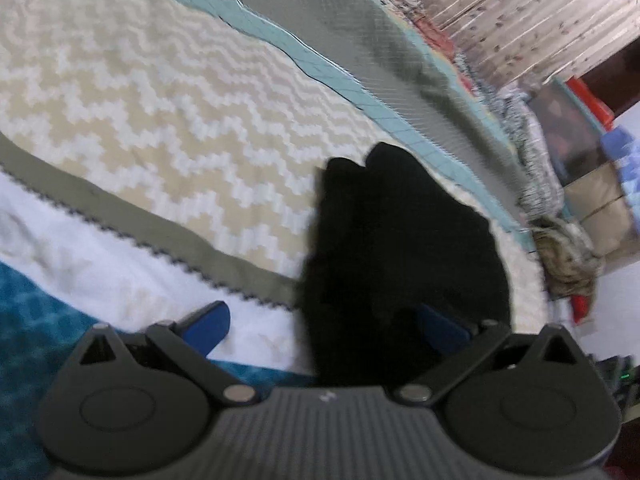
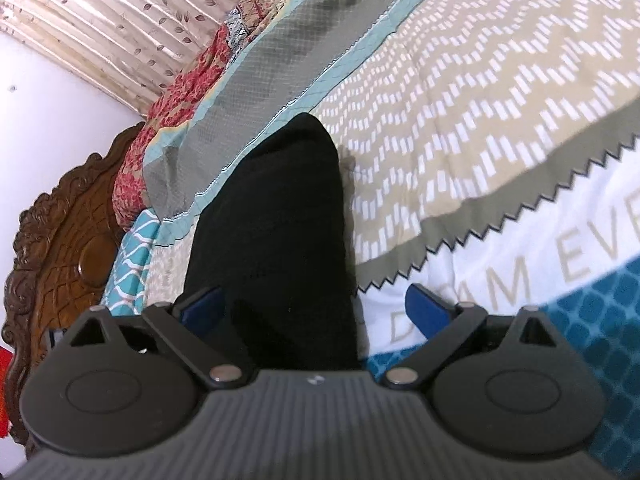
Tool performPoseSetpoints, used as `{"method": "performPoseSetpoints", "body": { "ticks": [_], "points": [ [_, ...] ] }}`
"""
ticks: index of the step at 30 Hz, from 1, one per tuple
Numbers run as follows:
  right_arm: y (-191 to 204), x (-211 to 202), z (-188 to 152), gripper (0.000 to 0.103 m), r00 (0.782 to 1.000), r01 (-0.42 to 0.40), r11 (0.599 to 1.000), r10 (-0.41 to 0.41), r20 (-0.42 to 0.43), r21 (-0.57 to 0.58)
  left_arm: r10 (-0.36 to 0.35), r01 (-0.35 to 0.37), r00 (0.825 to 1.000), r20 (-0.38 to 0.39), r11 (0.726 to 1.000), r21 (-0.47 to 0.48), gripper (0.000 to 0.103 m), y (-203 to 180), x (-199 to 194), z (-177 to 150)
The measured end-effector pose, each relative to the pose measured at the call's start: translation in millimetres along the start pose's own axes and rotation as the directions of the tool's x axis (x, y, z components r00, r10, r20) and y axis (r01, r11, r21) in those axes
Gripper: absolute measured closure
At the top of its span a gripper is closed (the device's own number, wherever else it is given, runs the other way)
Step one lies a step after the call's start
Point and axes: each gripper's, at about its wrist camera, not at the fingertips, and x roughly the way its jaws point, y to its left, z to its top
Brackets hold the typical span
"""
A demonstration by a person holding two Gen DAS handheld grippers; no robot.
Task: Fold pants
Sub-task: 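Lift the black pants bundle with both tools and carry it up the quilt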
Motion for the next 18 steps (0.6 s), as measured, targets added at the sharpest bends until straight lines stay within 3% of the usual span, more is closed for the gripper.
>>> {"method": "performPoseSetpoints", "body": {
  "ticks": [3,9,13,18],
  "points": [
    [6.6,8.5,3.3,0.007,1.0,-0.003,1.0,0.003,-0.011,-0.024,-0.094,0.092,0.995,-0.043,0.995,-0.037,0.0,-2.1,12.4,2.5],
    [20.9,30.9,-0.2,0.02,0.996,-0.004,0.997,-0.002,-0.089,-0.075,-0.041,0.042,0.998,-0.057,0.999,0.005,0.0,-13.1,29.1,0.8],
    [33.7,31.1,-5.8,0.022,0.994,-0.007,0.994,-0.006,-0.114,-0.111,-0.045,0.047,0.997,-0.063,0.998,0.032,0.0,-15.1,26.0,-1.9],
    [14.9,25.3,1.6,0.024,0.995,-0.008,0.998,0.002,-0.104,-0.06,-0.043,0.047,0.996,-0.078,0.997,0.058,0.0,-13.7,21.1,-2.0]
  ]
}}
